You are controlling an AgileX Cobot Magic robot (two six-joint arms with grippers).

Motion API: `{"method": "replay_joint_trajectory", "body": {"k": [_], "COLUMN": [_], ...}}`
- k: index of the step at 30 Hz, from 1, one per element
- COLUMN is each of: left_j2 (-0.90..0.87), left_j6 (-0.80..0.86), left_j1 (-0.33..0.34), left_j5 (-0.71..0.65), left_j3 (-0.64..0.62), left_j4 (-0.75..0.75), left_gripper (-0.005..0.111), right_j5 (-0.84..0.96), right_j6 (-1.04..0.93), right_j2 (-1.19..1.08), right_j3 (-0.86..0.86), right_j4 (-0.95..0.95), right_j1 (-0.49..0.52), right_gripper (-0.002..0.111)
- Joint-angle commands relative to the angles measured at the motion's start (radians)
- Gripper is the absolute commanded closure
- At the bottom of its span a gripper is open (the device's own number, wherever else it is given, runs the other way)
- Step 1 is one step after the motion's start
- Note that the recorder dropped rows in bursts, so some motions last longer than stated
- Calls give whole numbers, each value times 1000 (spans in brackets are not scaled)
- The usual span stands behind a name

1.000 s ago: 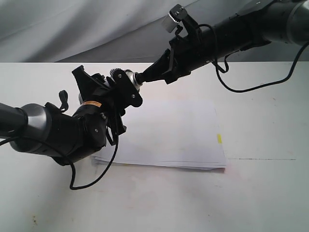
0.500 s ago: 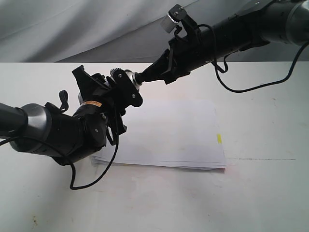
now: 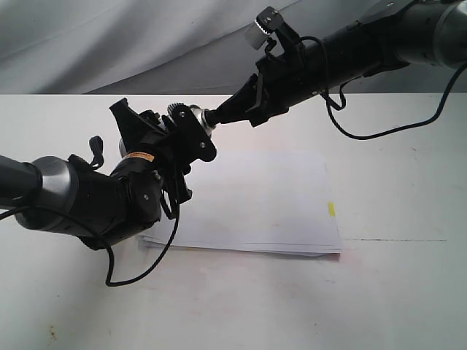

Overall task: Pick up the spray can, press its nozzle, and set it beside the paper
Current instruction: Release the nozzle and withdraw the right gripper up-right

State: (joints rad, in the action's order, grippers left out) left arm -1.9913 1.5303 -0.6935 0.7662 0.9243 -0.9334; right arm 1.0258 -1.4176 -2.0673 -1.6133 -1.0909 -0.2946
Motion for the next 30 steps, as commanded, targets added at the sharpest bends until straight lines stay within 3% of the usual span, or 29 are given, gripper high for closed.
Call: {"method": "replay_joint_trajectory", "body": {"k": [1, 15, 23, 27, 30], "left_j2": [9, 9, 11, 11, 11], "left_j6": [-12, -12, -13, -50, -94], "left_j1": [-9, -9, -9, -9, -9], "left_j5": [40, 42, 63, 75, 75], "left_j3": [13, 13, 13, 13, 13], "left_j4": [55, 55, 52, 51, 51], "left_gripper": [107, 107, 107, 107, 107], "right_j5": [58, 60, 185, 187, 78], "right_j6": [-1, 21, 149, 188, 224], "right_j2": [32, 59, 217, 439, 713], "right_j3": [-6, -6, 7, 181, 430], "right_j4": [8, 37, 90, 73, 118], "right_j1": [33, 56, 222, 364, 431], "right_gripper": [108, 108, 108, 108, 108]}}
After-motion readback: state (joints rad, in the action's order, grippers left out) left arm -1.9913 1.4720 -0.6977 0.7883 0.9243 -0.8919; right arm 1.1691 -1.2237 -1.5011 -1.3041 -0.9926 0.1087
